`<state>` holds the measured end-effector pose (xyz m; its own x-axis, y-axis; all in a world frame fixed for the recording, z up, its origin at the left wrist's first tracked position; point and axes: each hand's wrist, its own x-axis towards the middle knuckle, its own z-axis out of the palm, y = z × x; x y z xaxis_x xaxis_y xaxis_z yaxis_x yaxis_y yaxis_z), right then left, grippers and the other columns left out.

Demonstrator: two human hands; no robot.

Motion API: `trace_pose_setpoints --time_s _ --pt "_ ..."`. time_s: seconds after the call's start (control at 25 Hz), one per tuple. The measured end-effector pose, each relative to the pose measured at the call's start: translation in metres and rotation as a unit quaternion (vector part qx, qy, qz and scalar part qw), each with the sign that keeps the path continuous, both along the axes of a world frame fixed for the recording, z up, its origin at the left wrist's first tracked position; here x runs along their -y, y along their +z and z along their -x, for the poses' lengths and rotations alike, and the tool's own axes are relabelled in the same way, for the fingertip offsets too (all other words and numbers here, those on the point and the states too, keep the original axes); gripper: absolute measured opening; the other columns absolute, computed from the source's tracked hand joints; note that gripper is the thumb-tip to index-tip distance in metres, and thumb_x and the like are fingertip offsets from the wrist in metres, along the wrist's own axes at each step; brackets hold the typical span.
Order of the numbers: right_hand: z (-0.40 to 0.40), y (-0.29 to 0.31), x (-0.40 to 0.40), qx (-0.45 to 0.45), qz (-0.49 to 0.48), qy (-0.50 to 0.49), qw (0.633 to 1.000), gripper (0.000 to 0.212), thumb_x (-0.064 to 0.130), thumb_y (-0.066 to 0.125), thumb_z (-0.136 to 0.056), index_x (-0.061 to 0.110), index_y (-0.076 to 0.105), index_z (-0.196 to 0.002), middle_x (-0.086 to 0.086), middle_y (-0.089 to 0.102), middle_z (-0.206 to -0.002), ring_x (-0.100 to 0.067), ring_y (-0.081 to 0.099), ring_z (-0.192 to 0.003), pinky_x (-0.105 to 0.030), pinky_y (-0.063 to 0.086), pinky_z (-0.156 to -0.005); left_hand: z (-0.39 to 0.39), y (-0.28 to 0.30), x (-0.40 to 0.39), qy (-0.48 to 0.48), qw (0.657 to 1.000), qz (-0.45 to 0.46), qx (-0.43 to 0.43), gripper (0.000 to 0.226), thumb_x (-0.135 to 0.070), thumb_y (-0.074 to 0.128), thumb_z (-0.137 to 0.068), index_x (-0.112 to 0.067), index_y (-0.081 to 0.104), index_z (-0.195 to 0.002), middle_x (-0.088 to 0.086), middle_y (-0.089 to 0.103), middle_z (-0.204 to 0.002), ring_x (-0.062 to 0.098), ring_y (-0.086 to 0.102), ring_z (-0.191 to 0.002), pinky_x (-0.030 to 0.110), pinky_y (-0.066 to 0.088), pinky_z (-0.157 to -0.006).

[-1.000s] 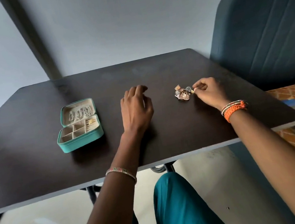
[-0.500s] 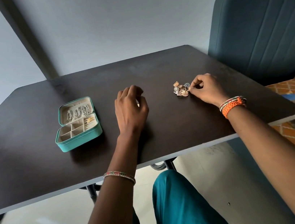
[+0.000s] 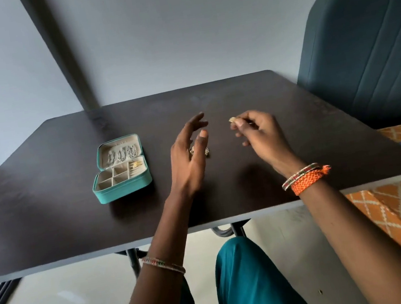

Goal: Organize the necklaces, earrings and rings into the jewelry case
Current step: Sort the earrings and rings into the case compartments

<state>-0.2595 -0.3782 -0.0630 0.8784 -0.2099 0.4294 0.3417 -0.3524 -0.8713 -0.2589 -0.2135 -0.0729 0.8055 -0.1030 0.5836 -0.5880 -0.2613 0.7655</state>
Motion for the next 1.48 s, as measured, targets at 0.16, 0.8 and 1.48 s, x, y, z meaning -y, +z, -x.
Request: trace_pose_setpoints --time_s 0.16,0.8,1.48 --pt "0.015 0.019 -0.054 -0.007 -0.019 0.151 0.988 0.023 0.012 0.053 -0.095 0.028 0.062 -0.081 0.016 0.062 -0.071 0.007 0.057 -0.064 -0.018 0.048 -0.058 0.034 -0.006 -0.021 0.054 0.993 -0.086 0.060 0.054 -0.047 0.024 -0.095 -0.027 0.042 -0.142 -0.016 0.041 -0.145 0.004 0.008 -0.146 0.018 0.015 -0.112" --pt "-0.036 0.002 -0.151 -0.233 -0.023 0.281 0.931 0.025 0.003 0.048 -0.090 0.014 0.062 -0.072 0.014 0.028 -0.037 -0.002 0.017 -0.031 -0.009 0.014 -0.036 0.038 -0.015 -0.153 0.241 0.932 -0.190 -0.194 0.053 -0.038 0.027 -0.101 -0.030 0.013 -0.151 0.020 0.051 -0.137 0.037 0.048 -0.124 0.037 0.033 -0.102" --pt "-0.029 0.002 -0.160 -0.188 0.082 0.292 0.934 0.024 -0.002 0.048 -0.090 0.008 0.061 -0.072 0.001 0.059 -0.061 0.000 0.026 -0.030 -0.011 0.018 -0.032 0.042 -0.011 -0.154 0.260 0.931 -0.129 -0.220 0.079 -0.026 0.030 -0.076 -0.013 0.006 -0.151 0.014 0.066 -0.107 0.034 0.060 -0.086 0.045 0.047 -0.079"
